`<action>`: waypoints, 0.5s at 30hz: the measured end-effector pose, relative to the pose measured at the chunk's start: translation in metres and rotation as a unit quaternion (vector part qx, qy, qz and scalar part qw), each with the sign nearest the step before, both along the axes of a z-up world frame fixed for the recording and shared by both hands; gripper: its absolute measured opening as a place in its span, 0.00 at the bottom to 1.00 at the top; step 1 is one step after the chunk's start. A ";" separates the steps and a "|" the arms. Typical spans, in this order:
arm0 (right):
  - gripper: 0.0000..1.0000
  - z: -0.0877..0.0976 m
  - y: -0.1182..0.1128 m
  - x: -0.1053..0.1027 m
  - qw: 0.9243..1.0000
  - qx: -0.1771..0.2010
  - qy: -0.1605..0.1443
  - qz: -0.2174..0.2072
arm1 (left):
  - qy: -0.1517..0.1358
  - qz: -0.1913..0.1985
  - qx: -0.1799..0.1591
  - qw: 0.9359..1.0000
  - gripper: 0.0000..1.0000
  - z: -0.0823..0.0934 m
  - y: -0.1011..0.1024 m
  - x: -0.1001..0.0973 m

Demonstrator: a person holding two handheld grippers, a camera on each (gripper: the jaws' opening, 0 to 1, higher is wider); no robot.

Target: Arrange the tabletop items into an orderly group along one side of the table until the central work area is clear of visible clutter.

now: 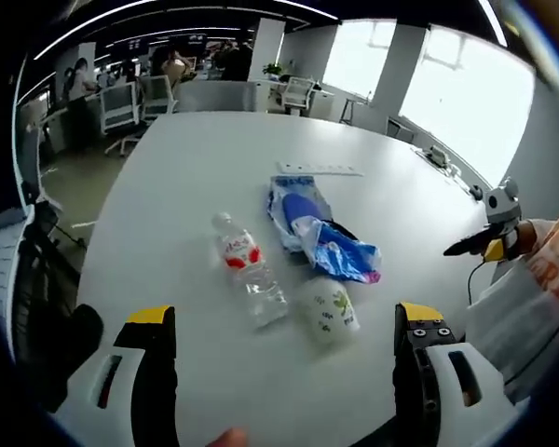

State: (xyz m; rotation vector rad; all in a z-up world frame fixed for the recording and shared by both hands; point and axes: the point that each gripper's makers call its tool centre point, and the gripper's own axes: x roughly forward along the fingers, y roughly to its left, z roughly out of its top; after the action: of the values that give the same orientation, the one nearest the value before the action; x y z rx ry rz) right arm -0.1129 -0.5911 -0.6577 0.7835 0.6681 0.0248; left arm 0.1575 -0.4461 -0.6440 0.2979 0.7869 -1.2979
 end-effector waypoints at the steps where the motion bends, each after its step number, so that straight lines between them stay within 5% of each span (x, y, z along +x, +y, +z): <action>1: 0.83 0.000 0.000 0.000 1.000 0.000 0.000 0.000 | 0.002 0.004 -0.005 1.000 1.00 0.001 -0.001 0.002; 15: 0.82 -0.002 -0.002 0.000 1.000 0.012 0.001 -0.005 | 0.013 0.030 -0.027 0.999 1.00 0.004 -0.015 0.007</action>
State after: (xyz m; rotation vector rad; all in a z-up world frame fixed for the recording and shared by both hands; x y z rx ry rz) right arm -0.1129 -0.5926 -0.6597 0.8101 0.6670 0.0222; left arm 0.1643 -0.4609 -0.6401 0.2124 0.7764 -1.2669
